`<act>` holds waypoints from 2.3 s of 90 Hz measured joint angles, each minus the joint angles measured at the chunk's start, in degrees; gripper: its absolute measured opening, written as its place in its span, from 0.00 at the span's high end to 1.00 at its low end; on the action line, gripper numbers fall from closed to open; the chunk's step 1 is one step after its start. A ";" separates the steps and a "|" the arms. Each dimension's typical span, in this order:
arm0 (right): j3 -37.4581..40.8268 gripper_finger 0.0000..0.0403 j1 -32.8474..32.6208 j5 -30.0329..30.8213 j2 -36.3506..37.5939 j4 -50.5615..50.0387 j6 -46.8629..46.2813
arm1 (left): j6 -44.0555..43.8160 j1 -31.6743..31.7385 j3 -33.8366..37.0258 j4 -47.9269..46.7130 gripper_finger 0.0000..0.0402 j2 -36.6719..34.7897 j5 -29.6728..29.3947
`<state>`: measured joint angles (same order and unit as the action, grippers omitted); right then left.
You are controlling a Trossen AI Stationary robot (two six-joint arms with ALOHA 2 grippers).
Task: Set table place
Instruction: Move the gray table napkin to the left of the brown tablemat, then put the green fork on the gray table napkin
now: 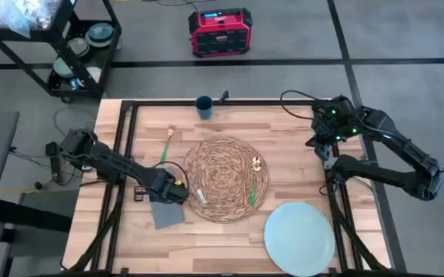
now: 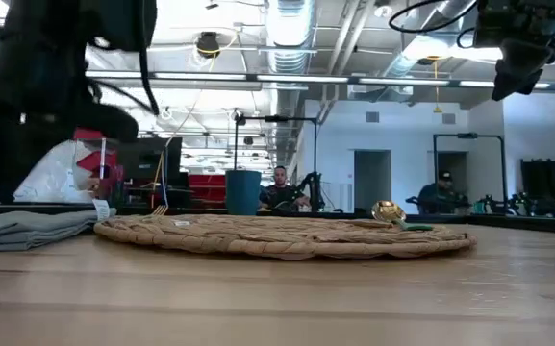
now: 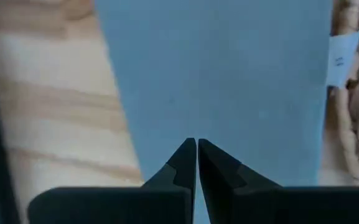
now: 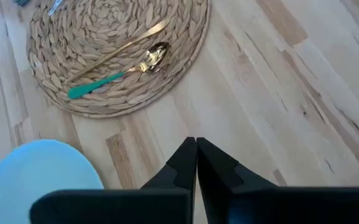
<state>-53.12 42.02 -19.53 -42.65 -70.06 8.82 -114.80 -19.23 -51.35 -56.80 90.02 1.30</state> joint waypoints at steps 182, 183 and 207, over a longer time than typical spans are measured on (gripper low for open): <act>-0.04 0.86 0.07 0.13 -3.40 9.02 2.64 | -3.94 17.71 -3.24 -13.59 1.00 -13.74 -28.83; -0.04 0.86 0.07 0.14 -3.66 9.30 2.21 | -3.88 18.54 -3.19 -13.97 1.00 -13.80 -29.76; -0.04 0.73 -0.02 0.13 -9.43 10.54 -0.54 | 43.05 40.20 -3.23 8.99 0.94 -13.88 -26.82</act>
<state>-53.17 42.00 -19.40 -52.09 -59.53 8.28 -71.76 20.97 -54.59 -47.81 76.14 -25.52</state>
